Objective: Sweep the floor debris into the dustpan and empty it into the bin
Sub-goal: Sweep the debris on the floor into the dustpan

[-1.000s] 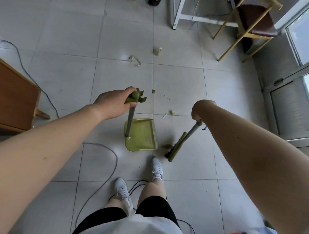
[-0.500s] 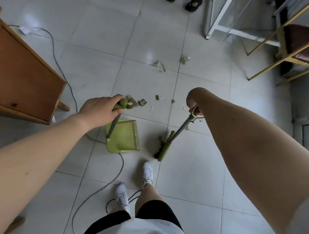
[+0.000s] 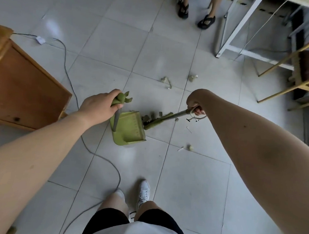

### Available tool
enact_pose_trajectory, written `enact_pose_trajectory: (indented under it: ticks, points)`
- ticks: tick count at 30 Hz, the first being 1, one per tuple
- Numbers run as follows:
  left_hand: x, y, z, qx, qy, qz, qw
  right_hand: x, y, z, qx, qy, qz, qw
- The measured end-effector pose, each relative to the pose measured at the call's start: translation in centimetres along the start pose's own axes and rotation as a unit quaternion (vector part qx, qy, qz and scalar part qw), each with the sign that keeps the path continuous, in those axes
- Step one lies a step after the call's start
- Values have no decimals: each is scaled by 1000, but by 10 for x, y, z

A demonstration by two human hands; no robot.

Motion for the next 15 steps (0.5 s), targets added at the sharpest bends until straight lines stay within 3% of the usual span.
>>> enact_pose_trajectory:
  ticks: [5, 15]
  points:
    - [13, -28, -18, 21, -3, 23, 1000, 30, 18, -44, 8, -4, 37, 999]
    - [25, -92, -71, 65, 50, 24, 996, 87, 34, -103, 34, -163, 62, 984]
Point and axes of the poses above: each hand's wrist, its own y-axis away from the middle knuckle, its own z-axis out of the palm, x = y × z, the point moved 7 cm from there along -y, towards the middle knuckle, and after that the axes turned 7 degrees about -z, right-handed, at the moved point
